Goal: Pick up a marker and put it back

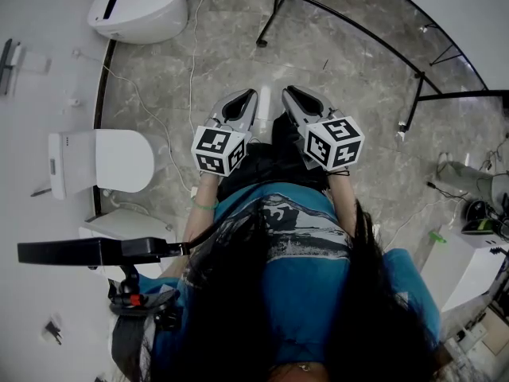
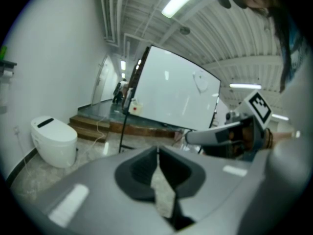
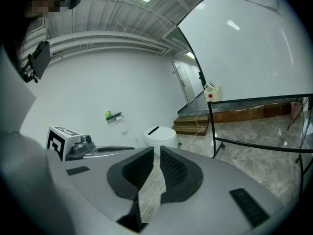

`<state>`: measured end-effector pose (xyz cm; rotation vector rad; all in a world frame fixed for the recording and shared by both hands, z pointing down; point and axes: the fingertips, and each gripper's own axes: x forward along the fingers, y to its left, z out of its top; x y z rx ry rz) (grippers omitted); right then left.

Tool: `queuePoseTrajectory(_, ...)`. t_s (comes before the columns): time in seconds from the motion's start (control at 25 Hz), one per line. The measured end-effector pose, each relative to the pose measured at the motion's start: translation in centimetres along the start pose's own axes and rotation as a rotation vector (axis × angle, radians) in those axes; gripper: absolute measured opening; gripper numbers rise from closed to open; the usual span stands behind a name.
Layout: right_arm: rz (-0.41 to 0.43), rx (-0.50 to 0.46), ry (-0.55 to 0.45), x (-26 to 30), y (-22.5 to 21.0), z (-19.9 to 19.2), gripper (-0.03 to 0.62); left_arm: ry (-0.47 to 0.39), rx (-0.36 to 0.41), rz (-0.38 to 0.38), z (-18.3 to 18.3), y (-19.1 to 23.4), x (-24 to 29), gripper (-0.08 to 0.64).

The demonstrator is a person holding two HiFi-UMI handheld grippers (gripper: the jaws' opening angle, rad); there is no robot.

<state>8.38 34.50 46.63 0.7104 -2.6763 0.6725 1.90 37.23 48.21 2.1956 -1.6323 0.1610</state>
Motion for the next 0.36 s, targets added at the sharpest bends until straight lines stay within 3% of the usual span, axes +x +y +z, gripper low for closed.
queuePoseTrajectory(0.36,-0.018,0.002,0.004,-0.76,-0.10,-0.16,0.046,0.007,-0.004,-0.015,-0.23,-0.40,0.13,0.011)
